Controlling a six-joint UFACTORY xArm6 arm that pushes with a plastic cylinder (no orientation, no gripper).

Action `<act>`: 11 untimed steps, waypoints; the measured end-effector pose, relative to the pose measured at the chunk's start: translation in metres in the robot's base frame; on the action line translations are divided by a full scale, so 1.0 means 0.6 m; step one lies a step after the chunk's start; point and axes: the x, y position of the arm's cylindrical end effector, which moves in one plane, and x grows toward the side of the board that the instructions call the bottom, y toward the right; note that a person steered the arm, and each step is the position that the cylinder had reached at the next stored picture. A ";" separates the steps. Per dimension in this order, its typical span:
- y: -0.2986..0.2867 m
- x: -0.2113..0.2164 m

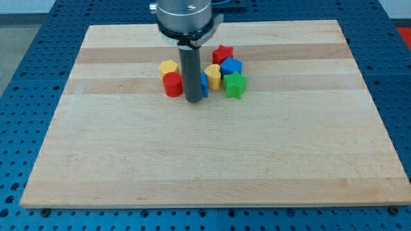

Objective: Move the triangle into the green star

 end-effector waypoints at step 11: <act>-0.224 -0.059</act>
